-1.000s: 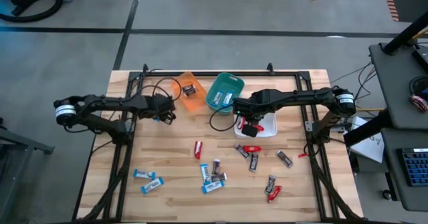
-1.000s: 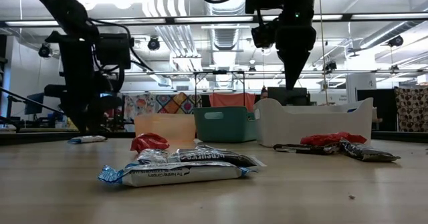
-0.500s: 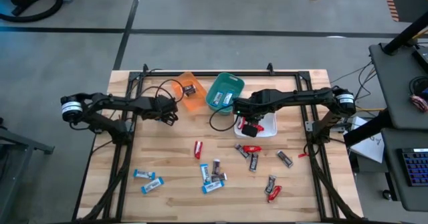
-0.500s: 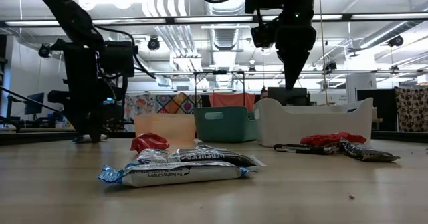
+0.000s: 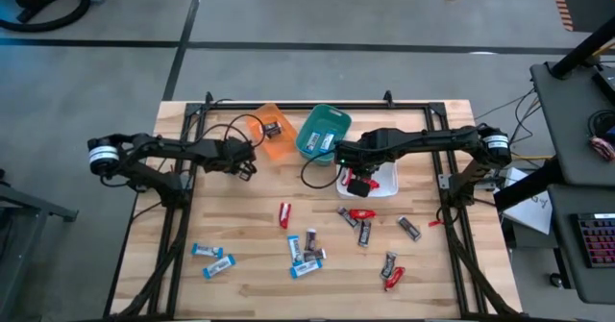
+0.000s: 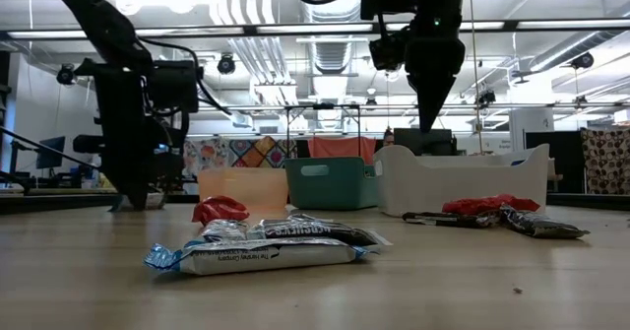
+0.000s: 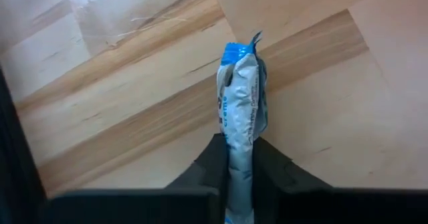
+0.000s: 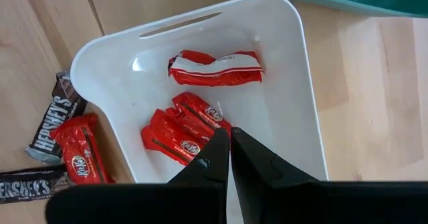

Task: Sort candy
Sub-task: Put the white chocolate bar into the green bin

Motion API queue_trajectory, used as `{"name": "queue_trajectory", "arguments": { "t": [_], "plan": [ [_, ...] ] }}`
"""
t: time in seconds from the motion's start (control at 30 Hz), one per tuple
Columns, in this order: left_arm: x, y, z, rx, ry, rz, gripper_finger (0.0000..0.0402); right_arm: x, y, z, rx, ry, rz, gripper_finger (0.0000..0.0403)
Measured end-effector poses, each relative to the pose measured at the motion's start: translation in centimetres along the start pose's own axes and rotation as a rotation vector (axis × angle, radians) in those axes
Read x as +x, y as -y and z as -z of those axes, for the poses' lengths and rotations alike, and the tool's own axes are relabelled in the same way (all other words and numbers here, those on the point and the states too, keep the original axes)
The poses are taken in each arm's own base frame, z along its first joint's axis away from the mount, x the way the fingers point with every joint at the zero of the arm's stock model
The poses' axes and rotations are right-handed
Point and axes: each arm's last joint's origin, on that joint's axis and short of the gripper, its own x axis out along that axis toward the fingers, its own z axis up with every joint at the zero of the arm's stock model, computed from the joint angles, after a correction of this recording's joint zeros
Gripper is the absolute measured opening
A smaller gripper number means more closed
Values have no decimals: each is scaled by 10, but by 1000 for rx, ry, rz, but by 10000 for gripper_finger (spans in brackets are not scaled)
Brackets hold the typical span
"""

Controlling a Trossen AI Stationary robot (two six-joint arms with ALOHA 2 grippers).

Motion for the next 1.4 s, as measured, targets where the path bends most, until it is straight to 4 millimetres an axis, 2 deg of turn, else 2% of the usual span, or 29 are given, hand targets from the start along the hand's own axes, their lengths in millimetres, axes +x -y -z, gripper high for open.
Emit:
{"name": "queue_trajectory", "arguments": {
  "t": [0.17,0.33,0.47,0.77,1.1,1.23,1.4],
  "plan": [
    [-11,-1,-1,57,12,40,15,0,-2,0,-14,7,-2,9],
    [-33,-9,-1,82,30,91,16,-1,-11,-1,-92,29,-11,9],
    [-55,-12,-2,97,144,189,16,-3,-22,-5,-159,103,-27,9],
    [-109,-3,7,262,482,548,17,-8,-45,-30,-342,448,-59,9],
    [-145,22,20,452,810,810,17,-11,-52,-53,-341,834,-63,9],
    [-153,32,22,512,904,851,17,-16,-54,-59,-315,979,-107,9],
    [-149,45,25,597,899,886,18,-28,-58,-65,-333,1120,-241,9]
  ]
}}
